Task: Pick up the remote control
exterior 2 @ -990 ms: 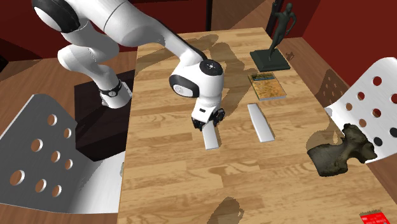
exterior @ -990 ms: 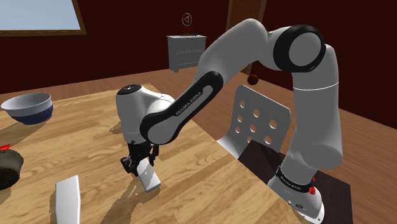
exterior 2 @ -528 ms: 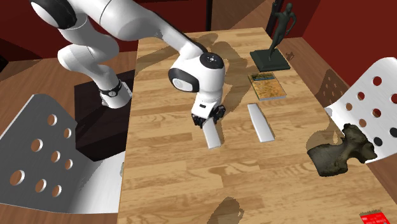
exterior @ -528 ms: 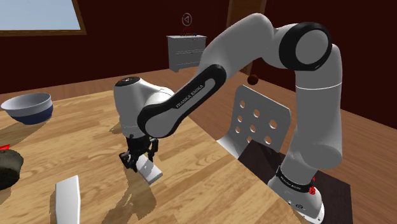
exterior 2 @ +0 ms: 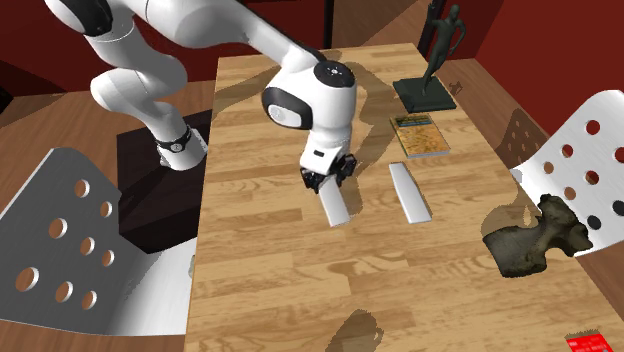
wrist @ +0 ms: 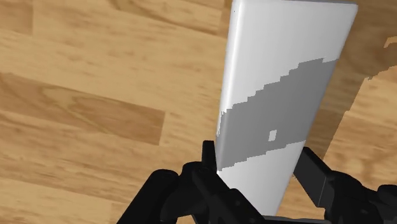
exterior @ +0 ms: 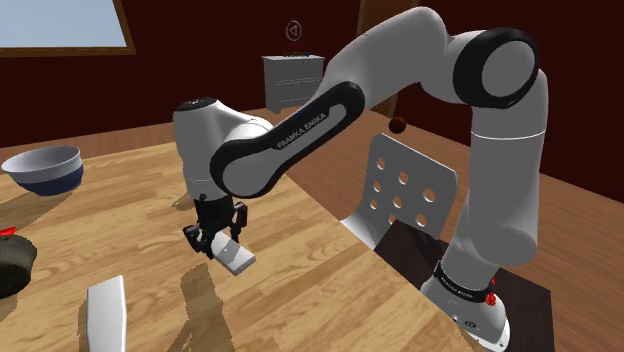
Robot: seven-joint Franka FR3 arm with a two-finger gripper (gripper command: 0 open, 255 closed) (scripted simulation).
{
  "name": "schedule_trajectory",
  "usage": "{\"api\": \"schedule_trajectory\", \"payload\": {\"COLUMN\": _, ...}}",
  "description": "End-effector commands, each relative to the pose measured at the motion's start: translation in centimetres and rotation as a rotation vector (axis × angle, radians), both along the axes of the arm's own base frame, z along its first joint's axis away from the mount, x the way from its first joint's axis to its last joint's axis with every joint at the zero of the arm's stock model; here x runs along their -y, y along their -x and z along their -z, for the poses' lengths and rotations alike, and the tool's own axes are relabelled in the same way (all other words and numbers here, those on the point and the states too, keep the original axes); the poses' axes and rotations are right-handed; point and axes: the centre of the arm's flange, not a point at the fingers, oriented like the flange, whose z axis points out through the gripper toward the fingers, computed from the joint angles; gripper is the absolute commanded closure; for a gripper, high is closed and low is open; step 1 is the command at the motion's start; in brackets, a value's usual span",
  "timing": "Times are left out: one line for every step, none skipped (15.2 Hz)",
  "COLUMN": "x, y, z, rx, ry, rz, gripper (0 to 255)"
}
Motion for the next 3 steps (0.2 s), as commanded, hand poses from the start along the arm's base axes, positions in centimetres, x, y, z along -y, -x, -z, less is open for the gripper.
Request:
{"api": "schedule_trajectory", "payload": {"x": -0.01, "y": 0.01, "z": -1.18, "rx": 0.000, "ry": 0.000, "rz": 0.000, "gripper": 255}}
{"api": "schedule_trajectory", "payload": {"x": -0.01, "y": 0.01, "z": -1.25, "rx": 0.000, "ry": 0.000, "rz": 0.000, "gripper": 255}}
{"api": "schedule_trajectory", "payload": {"x": -0.01, "y": 0.01, "z": -1.25, "rx": 0.000, "ry": 0.000, "rz": 0.000, "gripper": 255}}
